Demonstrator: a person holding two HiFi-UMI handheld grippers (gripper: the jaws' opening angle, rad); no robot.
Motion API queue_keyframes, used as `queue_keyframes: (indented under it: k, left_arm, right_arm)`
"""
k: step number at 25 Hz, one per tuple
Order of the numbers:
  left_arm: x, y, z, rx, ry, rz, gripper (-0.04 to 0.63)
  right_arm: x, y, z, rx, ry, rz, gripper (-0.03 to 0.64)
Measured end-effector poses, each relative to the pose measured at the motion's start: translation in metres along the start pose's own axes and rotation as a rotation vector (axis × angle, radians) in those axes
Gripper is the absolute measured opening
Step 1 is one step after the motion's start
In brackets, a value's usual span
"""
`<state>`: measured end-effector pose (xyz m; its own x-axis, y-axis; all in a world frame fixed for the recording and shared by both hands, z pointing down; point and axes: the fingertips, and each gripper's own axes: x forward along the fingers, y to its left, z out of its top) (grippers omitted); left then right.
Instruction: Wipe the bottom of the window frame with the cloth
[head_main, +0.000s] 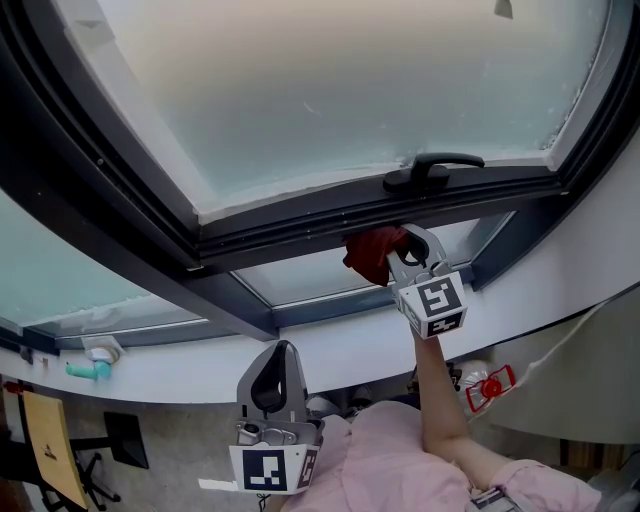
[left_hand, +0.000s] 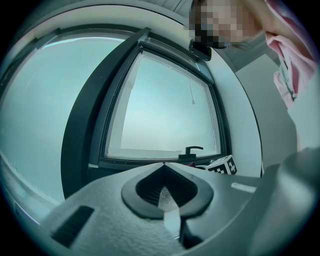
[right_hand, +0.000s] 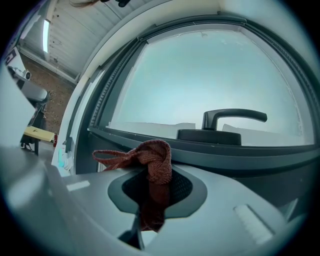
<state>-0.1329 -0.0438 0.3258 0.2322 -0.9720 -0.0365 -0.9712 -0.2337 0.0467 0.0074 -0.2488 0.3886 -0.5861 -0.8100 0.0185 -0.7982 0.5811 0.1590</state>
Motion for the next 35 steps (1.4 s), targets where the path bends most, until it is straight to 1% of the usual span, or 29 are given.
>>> queue_keyframes:
  k: [4, 8, 19, 23, 35]
  left_arm:
    - [0.000, 0.000, 0.000, -0.006, -0.004, 0.001, -0.003]
    - [-0.001, 0.002, 0.001, -0.006, -0.004, 0.006, -0.003]
    - [0.000, 0.001, 0.000, -0.010, -0.005, -0.007, -0.003]
    - [0.002, 0.001, 0.000, -0.009, -0.004, -0.006, -0.003]
    - [0.001, 0.003, -0.003, -0.019, 0.004, 0.005, -0.003]
  right_arm:
    - [0.000, 0.000, -0.001, -0.015, 0.005, 0.000, 0.063]
    - [-0.003, -0.006, 0.000, -0.028, 0.008, -0.020, 0.063]
    - [-0.019, -0.046, -0.008, -0.009, 0.029, -0.145, 0.064]
    - [-0.023, -0.058, -0.010, -0.003, 0.034, -0.175, 0.064]
    - [-0.026, -0.063, -0.011, 0.005, 0.035, -0.190, 0.064]
